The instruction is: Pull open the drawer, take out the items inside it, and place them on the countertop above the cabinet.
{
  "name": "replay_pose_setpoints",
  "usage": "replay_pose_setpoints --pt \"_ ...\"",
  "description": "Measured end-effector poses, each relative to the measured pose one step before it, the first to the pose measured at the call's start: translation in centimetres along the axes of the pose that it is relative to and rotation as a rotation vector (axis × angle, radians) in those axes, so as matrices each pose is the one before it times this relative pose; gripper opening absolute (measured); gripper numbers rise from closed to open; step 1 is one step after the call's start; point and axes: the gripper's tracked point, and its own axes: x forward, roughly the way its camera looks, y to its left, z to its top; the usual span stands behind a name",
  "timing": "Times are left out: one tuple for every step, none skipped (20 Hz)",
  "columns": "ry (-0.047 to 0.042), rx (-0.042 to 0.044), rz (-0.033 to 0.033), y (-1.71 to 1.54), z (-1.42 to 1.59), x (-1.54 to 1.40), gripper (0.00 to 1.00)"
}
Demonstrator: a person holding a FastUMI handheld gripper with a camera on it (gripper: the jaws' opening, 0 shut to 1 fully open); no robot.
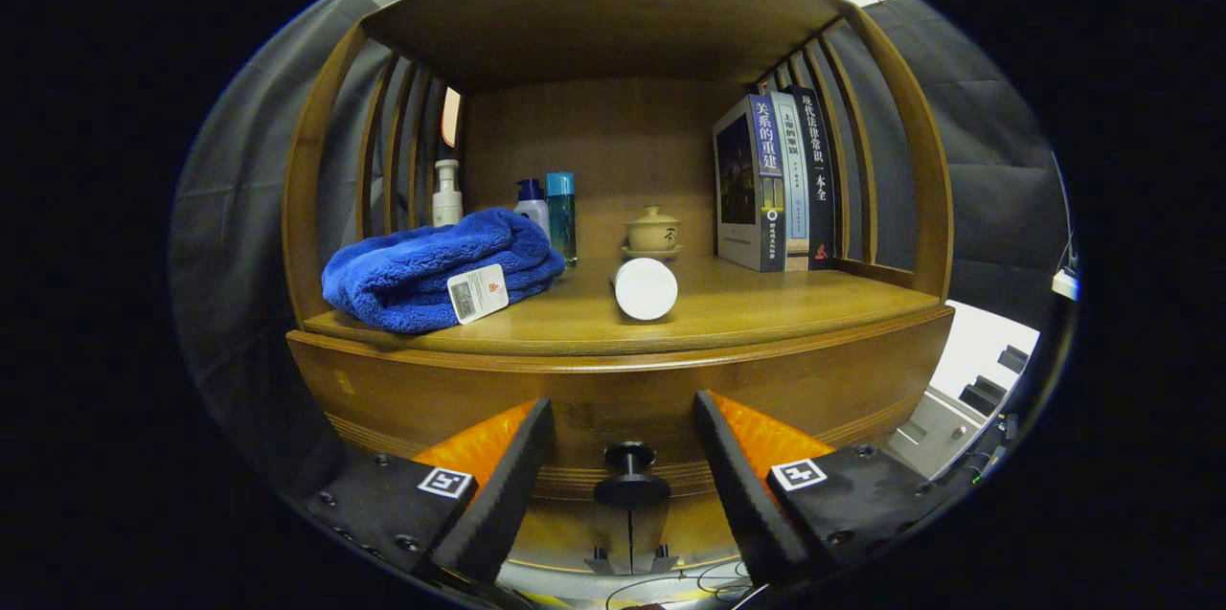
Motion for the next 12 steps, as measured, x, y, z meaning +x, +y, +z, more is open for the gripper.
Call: replay_pose_setpoints --pt "-0.00034 0.00190 -0.00210 -0.012 0.064 0.095 0.97" --pt "-0.00756 -0.00233 -0.00343 0.087 0.040 0.111 0.97" --pt "-0.00238 -0.00453 -0.00345 -0.009 -0.122 -0.005 0.97" --pt "0.00005 0.00645 -0.00576 -0.010 -0.059 -0.075 0.98" --pt "0.00462 0.01252 -0.01363 -0.053 -0.048 -0.075 0.98" --pt "-0.00450 0.01007 -0.00919 -0.001 0.294 -0.345 0.98" --pt "-0.00982 0.00860 -0.00383 0.162 0.442 -0.474 0.98" --pt "-0.01166 0.00774 0.00294 0.228 0.492 -0.789 0.98" --pt "-0.01187 0.00569 0.00919 0.334 0.494 -1.026 0.98" --pt "-0.01632 0.00504 0.00887 0.279 0.721 -1.171 0.98" --pt "-0.02232 0.00690 0.00846 0.139 1.018 -1.345 0.98" --pt "-0.01960 0.00052 0.00991 0.296 1.127 -1.120 0.98"
